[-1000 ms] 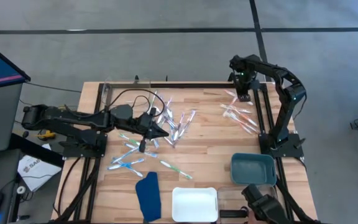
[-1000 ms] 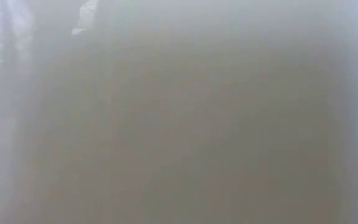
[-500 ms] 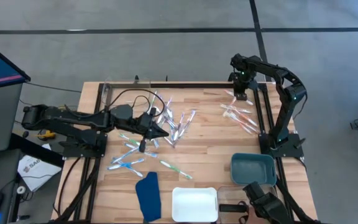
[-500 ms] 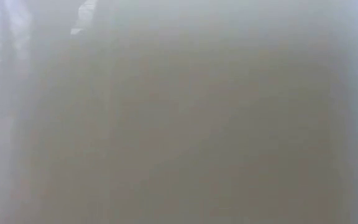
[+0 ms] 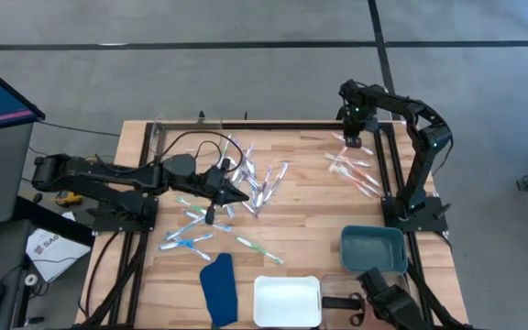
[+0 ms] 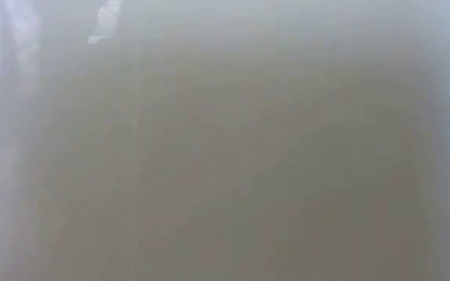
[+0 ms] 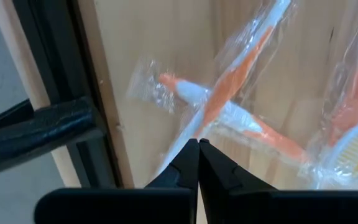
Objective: Pick & Place Toothbrushes
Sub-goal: Adjust the orange toothbrushes
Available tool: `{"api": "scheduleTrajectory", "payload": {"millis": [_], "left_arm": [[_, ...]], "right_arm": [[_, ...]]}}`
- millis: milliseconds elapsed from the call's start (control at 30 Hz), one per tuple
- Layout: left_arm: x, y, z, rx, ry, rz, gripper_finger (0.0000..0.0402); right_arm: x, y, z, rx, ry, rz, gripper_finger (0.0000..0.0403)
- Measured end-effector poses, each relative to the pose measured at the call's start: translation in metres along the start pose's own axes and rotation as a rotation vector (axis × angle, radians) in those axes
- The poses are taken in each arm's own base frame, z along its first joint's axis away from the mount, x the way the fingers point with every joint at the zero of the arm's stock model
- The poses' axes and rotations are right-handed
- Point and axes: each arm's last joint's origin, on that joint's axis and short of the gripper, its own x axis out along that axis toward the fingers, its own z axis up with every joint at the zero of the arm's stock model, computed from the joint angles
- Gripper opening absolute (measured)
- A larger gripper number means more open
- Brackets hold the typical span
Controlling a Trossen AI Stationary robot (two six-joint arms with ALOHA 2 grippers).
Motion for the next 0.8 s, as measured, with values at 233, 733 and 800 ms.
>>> {"api": "scheduleTrajectory", "payload": {"millis": [233,733,800], "left_arm": [[0.0,0.0,0.0,0.0,-0.001,0.0,0.0003],[0.0,0.0,0.0,0.0,-0.002,0.0,0.0002],[0.0,0.0,0.0,0.001,-0.002,0.0,0.0002]], "right_arm": [[0.004,-0.001,0.004,0.033,-0.001,-0.001,0.0],[0.003,-0.002,0.015,0.067,-0.047,-0.055,0.0],[0.003,-0.004,0.017,0.073,-0.059,-0.077,0.0]]}}
